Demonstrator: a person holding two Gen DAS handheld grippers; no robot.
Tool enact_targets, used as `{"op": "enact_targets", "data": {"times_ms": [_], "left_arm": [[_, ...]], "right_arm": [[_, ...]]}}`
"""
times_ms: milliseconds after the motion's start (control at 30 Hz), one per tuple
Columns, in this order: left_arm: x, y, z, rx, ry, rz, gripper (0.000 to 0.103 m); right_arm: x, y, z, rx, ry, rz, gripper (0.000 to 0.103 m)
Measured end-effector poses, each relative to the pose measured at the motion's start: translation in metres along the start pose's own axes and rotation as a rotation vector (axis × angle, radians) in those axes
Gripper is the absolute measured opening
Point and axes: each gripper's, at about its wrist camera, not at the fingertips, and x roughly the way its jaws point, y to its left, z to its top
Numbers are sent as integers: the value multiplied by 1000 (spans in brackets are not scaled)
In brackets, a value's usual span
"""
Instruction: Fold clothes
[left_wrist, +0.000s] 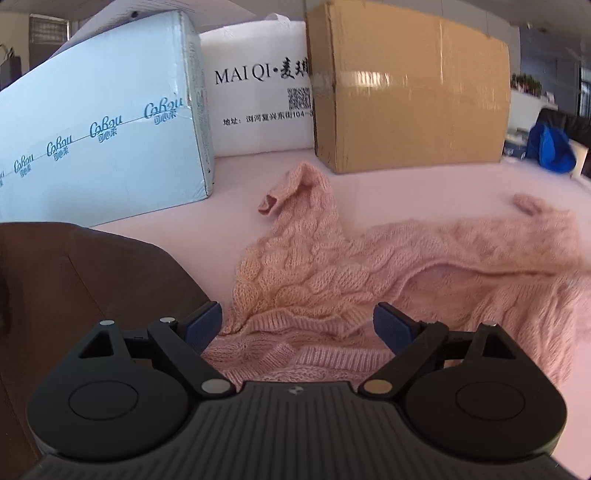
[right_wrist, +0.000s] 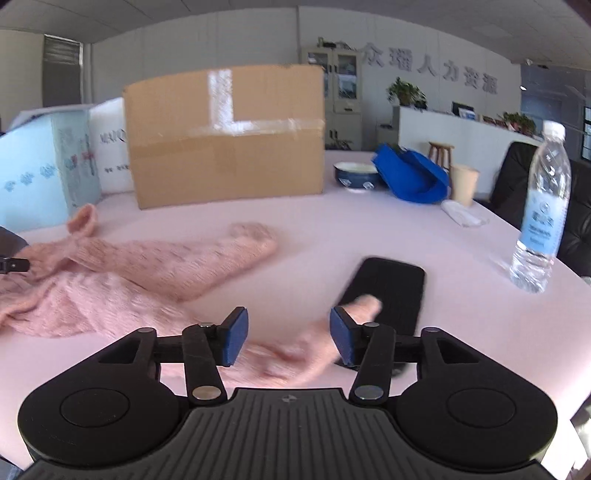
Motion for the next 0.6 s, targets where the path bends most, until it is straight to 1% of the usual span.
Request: {"op": "enact_targets", "data": {"times_ms": [33, 67, 100, 133, 167, 200, 267, 333, 367, 467, 533, 600], "left_arm": [[-11, 10, 1, -48, -28, -39, 89], [-18, 18, 0, -79, -39, -71, 90], [-21, 22, -1, -98, -39, -93, 91], [-25, 28, -4, -121, -27, -125, 92], [-26, 31, -7, -136, -11, -138, 92], [-26, 33, -10, -148, 5, -140, 92], [-25, 36, -13, -156, 23, -119, 92], [-25, 40, -12, -173, 12, -89, 92], [-25, 42, -11, -188, -3, -71, 92], [-26, 45, -14, -201, -18, -2, 92], [-24, 45, -14, -184, -16, 4, 92], [-23, 49, -13, -189, -11, -4, 92]], "right_arm": [[2, 12, 0, 25, -31, 100, 70], [4, 24, 0, 47, -58, 193, 77], [8, 35, -1, 59, -55, 254, 78], [19, 51, -1, 68, -24, 316, 78], [29, 66, -2, 77, 8, 377, 78], [40, 81, -3, 88, 39, 435, 78], [63, 107, -8, 127, 104, 517, 75], [85, 129, -10, 172, 162, 553, 74], [96, 138, -11, 196, 189, 565, 72], [118, 148, -14, 269, 250, 495, 70], [132, 154, -16, 320, 288, 452, 70], [133, 149, -18, 374, 287, 451, 70]]}}
